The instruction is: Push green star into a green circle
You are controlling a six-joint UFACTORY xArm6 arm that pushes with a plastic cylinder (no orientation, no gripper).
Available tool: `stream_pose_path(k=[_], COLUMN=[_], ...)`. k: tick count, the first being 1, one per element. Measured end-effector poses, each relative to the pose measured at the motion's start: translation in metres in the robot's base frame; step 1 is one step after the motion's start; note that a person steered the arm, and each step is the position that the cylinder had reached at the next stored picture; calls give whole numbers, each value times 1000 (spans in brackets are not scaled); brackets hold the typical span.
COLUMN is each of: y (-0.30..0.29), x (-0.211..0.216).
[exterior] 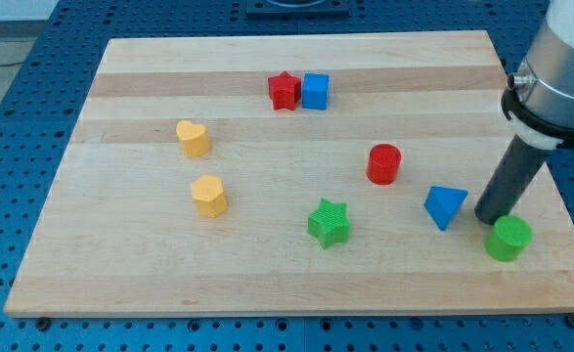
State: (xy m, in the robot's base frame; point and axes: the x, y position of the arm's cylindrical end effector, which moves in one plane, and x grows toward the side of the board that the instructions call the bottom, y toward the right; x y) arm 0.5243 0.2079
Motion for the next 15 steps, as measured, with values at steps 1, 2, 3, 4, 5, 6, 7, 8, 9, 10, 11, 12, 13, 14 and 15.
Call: stream_pose_path(k=[1,2,3,4,5,6,7,8,9,10,11,12,13,14,15], y=[2,2,-19,-54,-110,-138,-163,-202,-239,-231,-229,-209,-195,-177,-153], x=[19,29,3,-62,-100,-77,-42,-51,-49,4,27,21,19,23,29])
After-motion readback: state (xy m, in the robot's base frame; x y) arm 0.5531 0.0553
